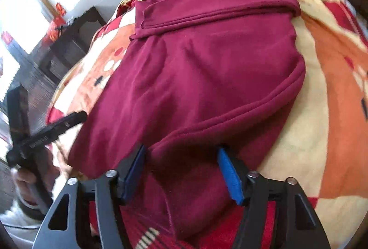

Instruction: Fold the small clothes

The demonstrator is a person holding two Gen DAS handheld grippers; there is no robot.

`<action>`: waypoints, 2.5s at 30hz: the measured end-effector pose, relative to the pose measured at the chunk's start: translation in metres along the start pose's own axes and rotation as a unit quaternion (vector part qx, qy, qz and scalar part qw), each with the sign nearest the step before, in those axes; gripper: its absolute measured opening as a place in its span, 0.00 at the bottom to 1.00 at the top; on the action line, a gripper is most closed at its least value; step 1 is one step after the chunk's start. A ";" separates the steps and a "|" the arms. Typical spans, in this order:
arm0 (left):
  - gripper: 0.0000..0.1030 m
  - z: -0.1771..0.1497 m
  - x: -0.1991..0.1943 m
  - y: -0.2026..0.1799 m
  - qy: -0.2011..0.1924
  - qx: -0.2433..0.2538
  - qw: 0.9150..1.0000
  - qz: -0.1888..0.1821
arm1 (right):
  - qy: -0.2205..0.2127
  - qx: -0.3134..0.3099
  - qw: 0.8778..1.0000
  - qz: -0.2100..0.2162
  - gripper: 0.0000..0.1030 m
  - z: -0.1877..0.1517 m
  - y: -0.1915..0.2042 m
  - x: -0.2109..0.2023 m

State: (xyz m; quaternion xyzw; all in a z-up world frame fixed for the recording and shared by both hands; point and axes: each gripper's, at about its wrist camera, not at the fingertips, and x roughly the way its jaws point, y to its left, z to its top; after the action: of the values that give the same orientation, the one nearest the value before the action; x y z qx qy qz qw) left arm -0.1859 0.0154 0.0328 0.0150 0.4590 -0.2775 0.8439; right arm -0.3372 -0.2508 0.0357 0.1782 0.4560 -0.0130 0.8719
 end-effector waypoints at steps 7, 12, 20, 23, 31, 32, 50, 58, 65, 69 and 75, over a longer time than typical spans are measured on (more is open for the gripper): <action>0.82 0.000 -0.003 0.002 0.001 -0.002 1.000 0.000 | -0.038 -0.036 0.998 -0.022 0.13 -0.014 -0.004 -0.031; 0.82 -0.003 -0.009 0.005 0.002 -0.005 1.000 -0.007 | -0.059 0.011 0.998 -0.026 0.13 -0.041 -0.039 -0.090; 0.82 -0.011 -0.014 0.005 0.016 -0.012 1.000 -0.024 | -0.031 0.157 0.987 0.018 0.46 -0.091 -0.118 -0.096; 0.82 -0.012 -0.016 0.001 0.016 -0.011 1.000 -0.023 | -0.075 0.173 0.982 0.031 0.61 -0.088 -0.123 -0.110; 0.83 -0.021 -0.012 -0.013 0.021 0.014 1.000 0.002 | -0.057 0.144 0.988 0.021 0.61 -0.066 -0.113 -0.084; 0.83 -0.022 -0.011 -0.013 0.023 0.015 1.000 0.004 | -0.054 0.143 0.988 0.022 0.61 -0.065 -0.112 -0.080; 0.83 -0.034 0.000 -0.013 0.050 0.018 0.999 0.013 | -0.032 0.125 0.991 0.027 0.65 -0.064 -0.113 -0.070; 0.91 -0.039 0.001 -0.013 0.071 0.023 0.997 -0.019 | -0.027 0.107 0.992 0.060 0.38 -0.067 -0.109 -0.063; 0.18 -0.036 0.000 -0.020 0.089 0.045 0.993 -0.059 | -0.053 0.087 0.987 0.120 0.12 -0.056 -0.104 -0.071; 0.07 -0.023 -0.006 -0.021 0.088 0.051 0.991 -0.090 | -0.083 0.087 0.978 0.168 0.11 -0.041 -0.105 -0.082; 0.07 0.028 -0.034 -0.019 0.028 0.040 0.990 -0.134 | -0.129 0.076 0.968 0.202 0.11 -0.001 -0.104 -0.092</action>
State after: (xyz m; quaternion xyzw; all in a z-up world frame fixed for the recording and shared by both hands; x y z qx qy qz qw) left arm -0.1880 0.0067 0.0800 -0.0054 0.4684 -0.4058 0.7848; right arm -0.4111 -0.3602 0.0775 0.3294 0.2915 0.1059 0.8918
